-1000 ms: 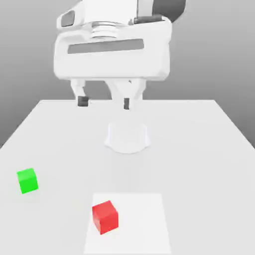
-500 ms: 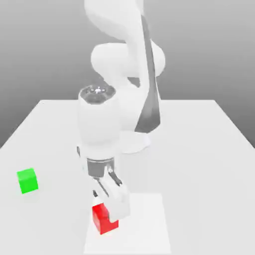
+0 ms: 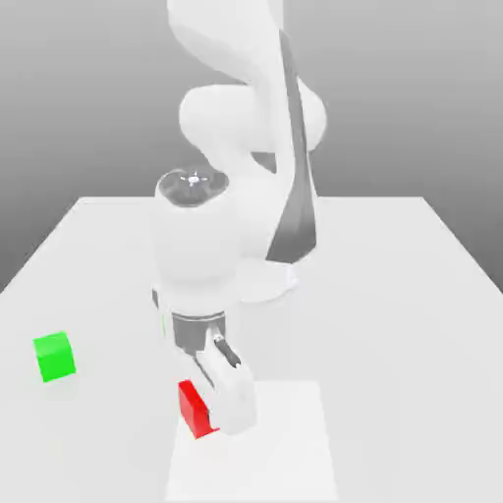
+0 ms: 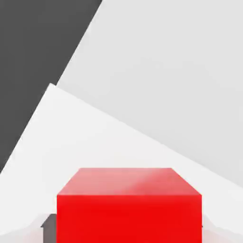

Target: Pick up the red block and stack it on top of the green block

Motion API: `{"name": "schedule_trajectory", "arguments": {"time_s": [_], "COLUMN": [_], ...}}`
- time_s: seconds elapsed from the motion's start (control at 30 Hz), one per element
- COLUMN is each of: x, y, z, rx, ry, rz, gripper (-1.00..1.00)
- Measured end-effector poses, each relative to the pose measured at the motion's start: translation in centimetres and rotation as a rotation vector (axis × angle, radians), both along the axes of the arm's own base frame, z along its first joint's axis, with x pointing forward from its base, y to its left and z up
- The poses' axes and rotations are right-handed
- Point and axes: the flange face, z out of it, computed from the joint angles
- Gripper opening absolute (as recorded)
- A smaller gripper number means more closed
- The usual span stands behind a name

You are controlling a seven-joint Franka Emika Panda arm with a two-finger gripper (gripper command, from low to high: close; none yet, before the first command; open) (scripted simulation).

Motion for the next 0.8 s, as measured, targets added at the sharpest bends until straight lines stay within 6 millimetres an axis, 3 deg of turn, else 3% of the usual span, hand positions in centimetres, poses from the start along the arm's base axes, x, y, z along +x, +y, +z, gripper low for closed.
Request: {"name": "schedule_trajectory", "arguments": {"time_s": [0.2,0.43,0.5,0.67,0.7,0.8], "x": [-4.7,-13.3,-15.4,-15.6,-15.6,-15.6], "y": [-11.6,-21.6,-23.3,-23.5,-23.5,-23.5], "z": [1.7,3.3,3.3,-1.2,-2.2,-2.2], "rx": [-0.013,-0.003,0.003,0.005,0.005,0.005], "ry": [0.007,0.005,0.001,-0.001,-0.001,-0.001], "rz": [-0.045,-0.064,-0.059,-0.039,-0.039,-0.039], "gripper": [-1.0,-1.0,-1.0,-1.0,1.0,1.0]}}
